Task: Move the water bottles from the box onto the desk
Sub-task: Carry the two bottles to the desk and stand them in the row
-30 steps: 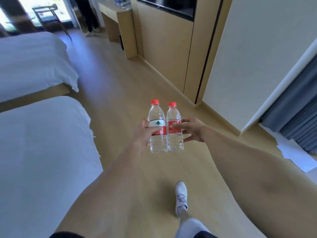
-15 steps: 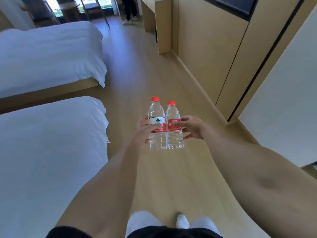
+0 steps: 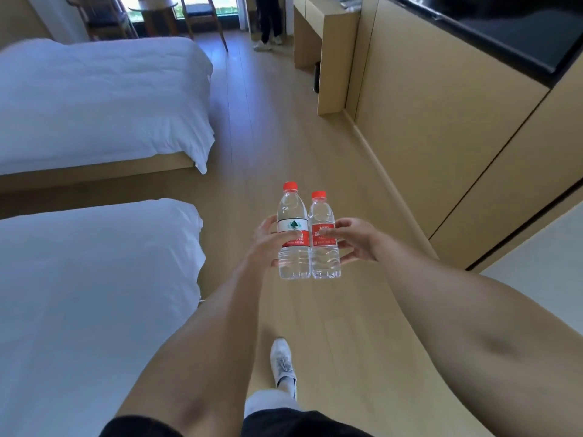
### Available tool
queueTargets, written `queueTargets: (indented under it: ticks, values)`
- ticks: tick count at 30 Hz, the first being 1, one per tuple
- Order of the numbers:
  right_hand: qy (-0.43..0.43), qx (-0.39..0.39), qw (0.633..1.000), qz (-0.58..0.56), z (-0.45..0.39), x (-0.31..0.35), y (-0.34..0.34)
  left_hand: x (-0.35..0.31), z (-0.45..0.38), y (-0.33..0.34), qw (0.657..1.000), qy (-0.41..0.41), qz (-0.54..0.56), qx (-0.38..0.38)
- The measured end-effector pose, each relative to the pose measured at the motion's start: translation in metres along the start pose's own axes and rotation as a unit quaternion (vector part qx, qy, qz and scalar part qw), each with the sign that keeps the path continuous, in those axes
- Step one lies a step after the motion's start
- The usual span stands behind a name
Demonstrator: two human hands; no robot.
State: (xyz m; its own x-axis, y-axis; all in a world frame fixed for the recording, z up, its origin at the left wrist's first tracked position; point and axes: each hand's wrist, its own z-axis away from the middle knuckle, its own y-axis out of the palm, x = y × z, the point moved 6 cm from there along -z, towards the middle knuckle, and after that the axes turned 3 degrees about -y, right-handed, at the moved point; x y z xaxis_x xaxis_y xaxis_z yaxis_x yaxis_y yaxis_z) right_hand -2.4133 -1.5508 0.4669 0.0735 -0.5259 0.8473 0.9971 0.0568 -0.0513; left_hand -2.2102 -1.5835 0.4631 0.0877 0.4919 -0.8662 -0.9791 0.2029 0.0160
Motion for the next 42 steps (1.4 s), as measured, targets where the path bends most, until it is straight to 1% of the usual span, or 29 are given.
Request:
queueTargets:
  ticks: [4, 8, 16, 23, 26, 32, 36, 42]
  values:
    - [0.015, -0.007, 1.0, 0.009, -0.066, 0.053, 0.004, -0.045, -0.074, -0.023, 1.0, -0.005, -0.001, 0.008]
    - [0.009, -0.018, 1.0, 0.007, -0.124, 0.11, 0.002, -0.095, -0.143, -0.043, 1.0, -0.01, 0.0, 0.02]
    - [-0.002, -0.025, 1.0, 0.008, -0.233, 0.187, -0.011, -0.169, -0.258, -0.061, 1.0, -0.004, -0.024, 0.019]
    - [-0.006, -0.005, 1.0, 0.009, -0.359, 0.246, -0.041, -0.225, -0.379, -0.067, 1.0, -0.02, -0.007, 0.017]
    - [-0.011, 0.012, 1.0, 0.018, -0.426, 0.279, -0.055, -0.258, -0.436, -0.071, 1.0, -0.011, 0.019, 0.014]
    - [0.001, 0.04, 0.999, 0.023, -0.55, 0.355, -0.084, -0.335, -0.549, -0.081, 1.0, -0.009, 0.023, -0.007]
    - [-0.003, 0.048, 0.998, 0.027, -0.612, 0.4, -0.1, -0.378, -0.608, -0.085, 1.0, -0.006, 0.022, -0.018]
    - [-0.015, 0.057, 0.998, 0.03, -0.699, 0.452, -0.113, -0.428, -0.692, -0.099, 1.0, -0.002, 0.015, -0.014]
